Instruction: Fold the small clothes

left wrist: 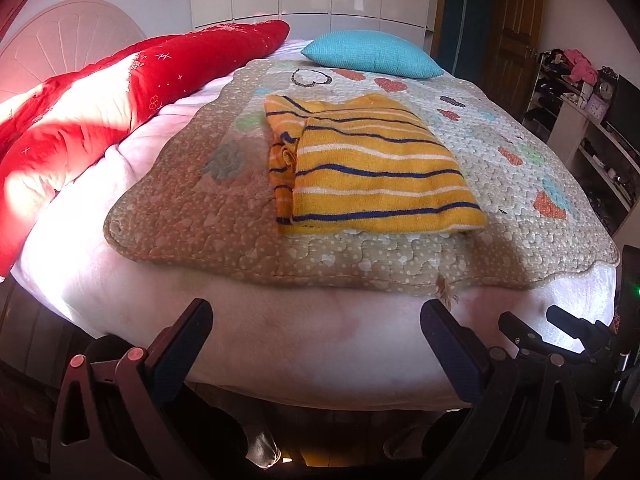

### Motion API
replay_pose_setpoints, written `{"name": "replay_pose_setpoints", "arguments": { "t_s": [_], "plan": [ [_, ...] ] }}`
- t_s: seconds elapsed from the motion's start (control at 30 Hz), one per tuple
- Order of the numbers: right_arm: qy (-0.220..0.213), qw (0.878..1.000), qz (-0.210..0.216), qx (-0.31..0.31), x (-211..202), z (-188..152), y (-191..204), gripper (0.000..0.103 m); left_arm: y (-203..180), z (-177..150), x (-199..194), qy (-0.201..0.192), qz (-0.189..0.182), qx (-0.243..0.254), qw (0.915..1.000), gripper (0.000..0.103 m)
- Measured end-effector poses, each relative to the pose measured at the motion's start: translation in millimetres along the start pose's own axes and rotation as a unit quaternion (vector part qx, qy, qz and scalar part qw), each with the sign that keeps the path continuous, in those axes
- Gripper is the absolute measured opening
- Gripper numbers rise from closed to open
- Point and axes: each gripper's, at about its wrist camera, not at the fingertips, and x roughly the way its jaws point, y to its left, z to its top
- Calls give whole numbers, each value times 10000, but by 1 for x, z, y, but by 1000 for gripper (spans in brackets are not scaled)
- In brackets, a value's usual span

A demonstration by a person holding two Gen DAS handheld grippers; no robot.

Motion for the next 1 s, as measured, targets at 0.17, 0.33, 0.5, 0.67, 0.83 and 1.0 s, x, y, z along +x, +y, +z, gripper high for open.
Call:
{"name": "replay_pose_setpoints", "arguments": {
  "t_s": [0.17,0.33,0.5,0.67,0.83,1.0],
  "plan": [
    [54,10000,7,-14,3,-1,2,83,-2,0,3,46,-19,30,10000,103],
    [81,10000,7,-36,4,-1,3,83,-3,-2,6,108,-37,32,9999,103],
    [97,9999,-4,-85,6,-2,5,83,-3,-3,9,190,-75,14,9998,103],
    [103,9998,-3,-143,6,-2,7,83,-3,-4,11,251,-123,-2,9996,103],
    [129,9998,7,-147,8,-2,6,84,-4,-5,13,319,-180,-3,9993,103],
    [153,9997,17,-180,9,-4,5,84,-4,-6,16,375,-207,-10,9991,103]
  ]
}}
